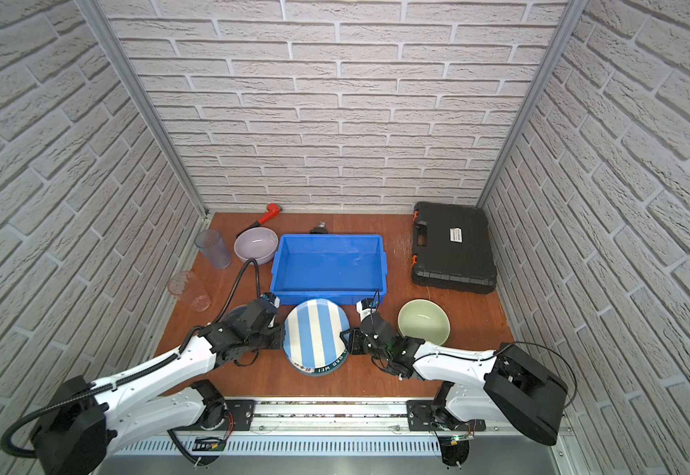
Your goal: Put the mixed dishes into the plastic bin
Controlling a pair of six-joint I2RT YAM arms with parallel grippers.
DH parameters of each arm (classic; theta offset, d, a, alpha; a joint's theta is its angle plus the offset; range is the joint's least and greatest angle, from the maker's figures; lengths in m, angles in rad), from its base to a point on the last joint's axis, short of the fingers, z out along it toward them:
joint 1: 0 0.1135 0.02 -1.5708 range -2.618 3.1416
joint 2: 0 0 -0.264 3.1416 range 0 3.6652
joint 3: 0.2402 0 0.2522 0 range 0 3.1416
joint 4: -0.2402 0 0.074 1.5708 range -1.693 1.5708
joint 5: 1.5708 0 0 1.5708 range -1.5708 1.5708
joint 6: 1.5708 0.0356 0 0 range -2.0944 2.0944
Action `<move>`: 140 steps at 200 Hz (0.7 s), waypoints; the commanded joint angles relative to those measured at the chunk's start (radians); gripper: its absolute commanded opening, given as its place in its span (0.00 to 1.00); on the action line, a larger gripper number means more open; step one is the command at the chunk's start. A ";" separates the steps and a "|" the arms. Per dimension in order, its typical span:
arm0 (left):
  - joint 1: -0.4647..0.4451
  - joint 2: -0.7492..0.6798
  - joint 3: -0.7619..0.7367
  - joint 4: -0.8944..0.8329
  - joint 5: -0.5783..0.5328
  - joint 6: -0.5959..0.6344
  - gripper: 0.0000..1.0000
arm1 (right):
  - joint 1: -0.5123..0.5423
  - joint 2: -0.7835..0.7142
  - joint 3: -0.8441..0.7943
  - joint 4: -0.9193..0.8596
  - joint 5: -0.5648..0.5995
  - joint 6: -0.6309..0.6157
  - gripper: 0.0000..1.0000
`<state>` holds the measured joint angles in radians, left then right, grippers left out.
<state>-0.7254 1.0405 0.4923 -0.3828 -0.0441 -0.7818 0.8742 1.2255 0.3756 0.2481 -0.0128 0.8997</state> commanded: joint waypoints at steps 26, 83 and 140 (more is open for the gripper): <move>-0.013 0.027 -0.046 -0.037 0.069 0.030 0.09 | 0.027 -0.078 0.048 0.061 -0.180 -0.054 0.36; -0.012 0.026 -0.044 -0.047 0.066 0.030 0.09 | 0.028 -0.104 0.038 0.063 -0.197 -0.058 0.35; -0.012 0.022 -0.041 -0.046 0.077 0.033 0.09 | 0.028 -0.089 0.001 0.188 -0.202 -0.023 0.33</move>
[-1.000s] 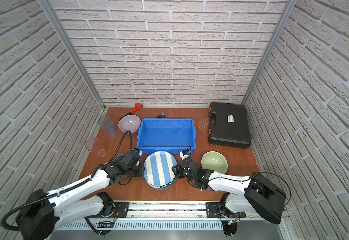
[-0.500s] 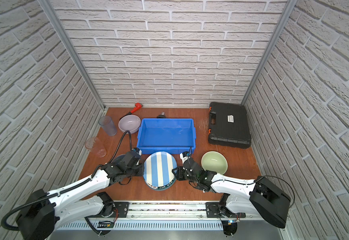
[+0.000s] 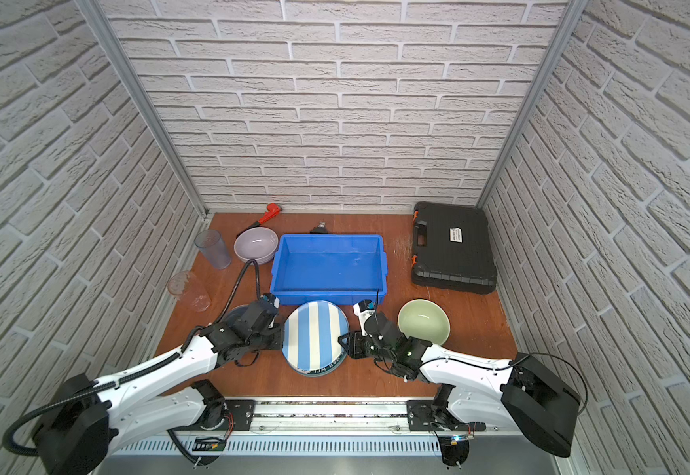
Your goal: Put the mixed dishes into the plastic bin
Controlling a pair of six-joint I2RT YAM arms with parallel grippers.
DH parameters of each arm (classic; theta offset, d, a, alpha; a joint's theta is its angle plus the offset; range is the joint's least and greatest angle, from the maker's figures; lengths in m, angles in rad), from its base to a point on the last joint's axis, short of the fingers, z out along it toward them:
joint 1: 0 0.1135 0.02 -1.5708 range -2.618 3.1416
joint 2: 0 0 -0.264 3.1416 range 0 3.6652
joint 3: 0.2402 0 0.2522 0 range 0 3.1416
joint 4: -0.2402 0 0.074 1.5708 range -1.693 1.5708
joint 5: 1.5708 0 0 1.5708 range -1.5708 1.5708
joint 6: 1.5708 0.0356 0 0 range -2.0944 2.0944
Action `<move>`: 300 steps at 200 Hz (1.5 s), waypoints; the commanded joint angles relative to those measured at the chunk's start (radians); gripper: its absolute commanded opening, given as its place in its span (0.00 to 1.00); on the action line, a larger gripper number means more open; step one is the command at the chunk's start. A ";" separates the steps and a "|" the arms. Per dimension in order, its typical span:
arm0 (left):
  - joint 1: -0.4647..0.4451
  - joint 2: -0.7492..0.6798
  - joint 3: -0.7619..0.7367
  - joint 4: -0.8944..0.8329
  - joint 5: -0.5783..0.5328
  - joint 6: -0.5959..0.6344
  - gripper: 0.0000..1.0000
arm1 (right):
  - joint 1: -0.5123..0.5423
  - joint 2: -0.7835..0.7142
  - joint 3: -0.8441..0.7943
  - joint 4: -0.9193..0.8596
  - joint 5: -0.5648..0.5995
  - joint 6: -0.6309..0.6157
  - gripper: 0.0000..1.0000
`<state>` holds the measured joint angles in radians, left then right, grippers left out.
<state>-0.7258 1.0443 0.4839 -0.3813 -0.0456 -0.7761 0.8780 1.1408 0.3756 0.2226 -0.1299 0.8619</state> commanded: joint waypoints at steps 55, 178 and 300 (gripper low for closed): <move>-0.012 -0.004 -0.034 -0.031 0.118 0.038 0.09 | 0.023 0.031 -0.002 0.224 -0.054 0.029 0.27; -0.006 -0.139 0.028 -0.135 0.051 0.038 0.27 | 0.023 -0.077 0.058 -0.053 0.036 -0.025 0.06; 0.207 -0.267 0.232 -0.256 -0.010 0.184 0.74 | -0.005 -0.125 0.344 -0.319 0.021 -0.208 0.06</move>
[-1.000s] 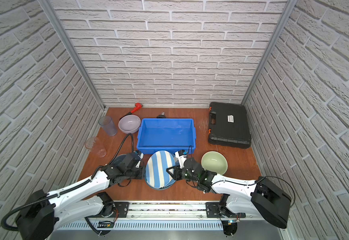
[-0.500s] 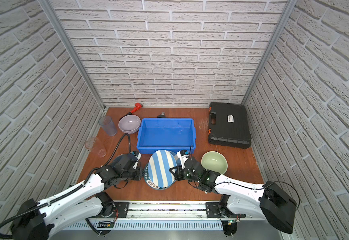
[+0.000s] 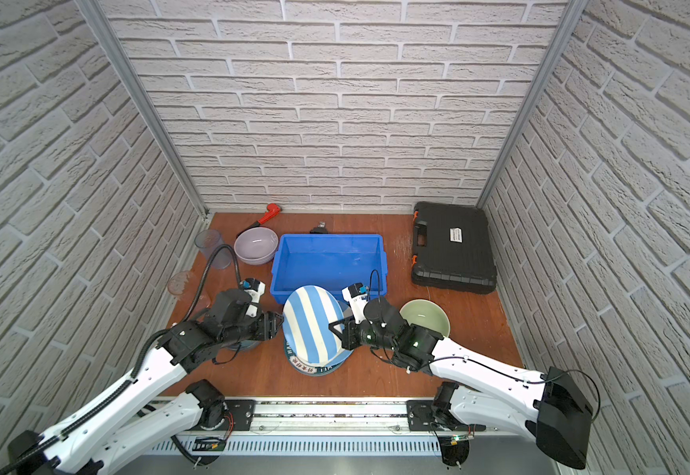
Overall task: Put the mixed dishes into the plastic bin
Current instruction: 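Lift the top striped plate upright with the right gripper toward the bin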
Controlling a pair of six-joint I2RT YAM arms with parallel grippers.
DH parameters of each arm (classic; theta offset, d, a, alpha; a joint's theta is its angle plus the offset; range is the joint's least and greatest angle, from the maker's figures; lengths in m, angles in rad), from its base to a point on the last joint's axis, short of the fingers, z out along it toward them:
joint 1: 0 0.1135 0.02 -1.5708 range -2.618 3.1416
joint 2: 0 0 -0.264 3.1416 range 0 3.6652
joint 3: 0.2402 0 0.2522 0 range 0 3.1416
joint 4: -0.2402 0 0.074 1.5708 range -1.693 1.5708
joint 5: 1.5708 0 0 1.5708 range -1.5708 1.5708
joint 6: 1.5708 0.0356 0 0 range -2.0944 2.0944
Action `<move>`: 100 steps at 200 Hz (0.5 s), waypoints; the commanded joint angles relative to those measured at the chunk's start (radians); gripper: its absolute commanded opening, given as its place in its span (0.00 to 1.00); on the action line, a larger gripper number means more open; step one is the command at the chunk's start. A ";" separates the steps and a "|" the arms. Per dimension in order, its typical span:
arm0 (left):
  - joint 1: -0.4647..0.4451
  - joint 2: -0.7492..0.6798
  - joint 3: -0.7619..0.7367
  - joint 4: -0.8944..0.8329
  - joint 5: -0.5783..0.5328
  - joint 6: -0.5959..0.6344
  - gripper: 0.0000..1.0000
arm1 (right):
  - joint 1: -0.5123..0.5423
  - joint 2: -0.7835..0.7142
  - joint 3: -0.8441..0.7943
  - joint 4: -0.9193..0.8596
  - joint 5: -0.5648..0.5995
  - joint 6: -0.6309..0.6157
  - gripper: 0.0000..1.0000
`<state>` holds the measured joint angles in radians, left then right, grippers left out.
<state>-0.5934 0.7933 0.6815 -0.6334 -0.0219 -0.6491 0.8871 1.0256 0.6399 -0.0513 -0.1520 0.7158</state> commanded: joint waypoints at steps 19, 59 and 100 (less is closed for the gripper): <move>0.158 -0.003 0.060 0.034 -0.024 0.086 0.75 | -0.036 0.009 0.141 -0.099 0.074 -0.100 0.06; 0.304 0.136 0.152 0.105 0.077 0.130 0.67 | -0.109 0.066 0.240 -0.099 0.119 -0.099 0.06; 0.344 0.275 0.193 0.212 0.115 0.175 0.59 | -0.179 0.178 0.366 -0.095 0.214 -0.098 0.06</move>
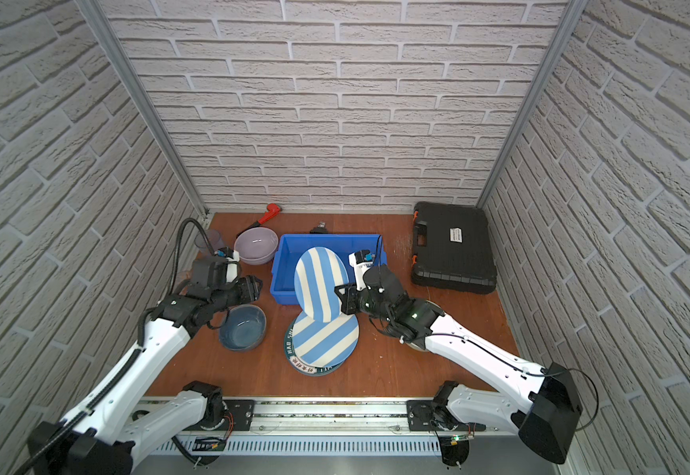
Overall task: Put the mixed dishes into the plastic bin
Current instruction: 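Lift the top striped plate upright with the right gripper toward the bin, then carry the upright plate over the blue bin with the right gripper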
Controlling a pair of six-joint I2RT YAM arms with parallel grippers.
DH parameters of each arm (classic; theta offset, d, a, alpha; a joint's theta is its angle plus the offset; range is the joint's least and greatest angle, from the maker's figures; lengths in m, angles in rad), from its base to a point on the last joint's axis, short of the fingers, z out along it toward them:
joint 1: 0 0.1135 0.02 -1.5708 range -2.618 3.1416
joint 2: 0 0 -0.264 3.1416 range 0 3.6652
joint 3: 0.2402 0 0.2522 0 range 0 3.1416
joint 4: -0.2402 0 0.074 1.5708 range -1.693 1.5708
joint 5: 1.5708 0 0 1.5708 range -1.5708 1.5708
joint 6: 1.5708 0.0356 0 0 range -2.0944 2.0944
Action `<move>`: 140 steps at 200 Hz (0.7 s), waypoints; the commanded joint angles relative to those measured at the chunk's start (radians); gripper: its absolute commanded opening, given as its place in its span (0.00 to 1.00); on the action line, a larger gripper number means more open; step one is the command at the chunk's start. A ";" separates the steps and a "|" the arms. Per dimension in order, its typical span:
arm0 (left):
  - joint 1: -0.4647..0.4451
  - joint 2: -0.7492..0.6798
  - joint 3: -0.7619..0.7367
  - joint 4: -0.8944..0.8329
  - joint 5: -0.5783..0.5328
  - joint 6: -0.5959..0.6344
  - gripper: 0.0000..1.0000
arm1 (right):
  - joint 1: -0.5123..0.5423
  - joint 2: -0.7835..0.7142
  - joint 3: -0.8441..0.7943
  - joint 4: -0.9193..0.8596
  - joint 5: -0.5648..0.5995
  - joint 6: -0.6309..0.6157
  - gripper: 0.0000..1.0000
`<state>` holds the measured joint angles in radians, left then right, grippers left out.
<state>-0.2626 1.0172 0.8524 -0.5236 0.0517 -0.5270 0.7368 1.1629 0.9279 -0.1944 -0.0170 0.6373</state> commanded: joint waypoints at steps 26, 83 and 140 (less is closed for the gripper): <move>0.029 0.124 0.031 0.158 0.057 0.071 0.55 | -0.042 0.107 0.143 0.059 0.126 -0.037 0.06; 0.032 0.276 0.079 0.208 0.073 0.085 0.46 | -0.095 0.282 0.175 0.186 0.100 0.019 0.06; 0.031 0.382 0.109 0.240 0.106 0.084 0.37 | -0.102 0.424 0.218 0.247 0.066 0.042 0.06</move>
<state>-0.2356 1.3663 0.9306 -0.3359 0.1341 -0.4625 0.6331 1.5627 1.0992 -0.0528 0.0784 0.6617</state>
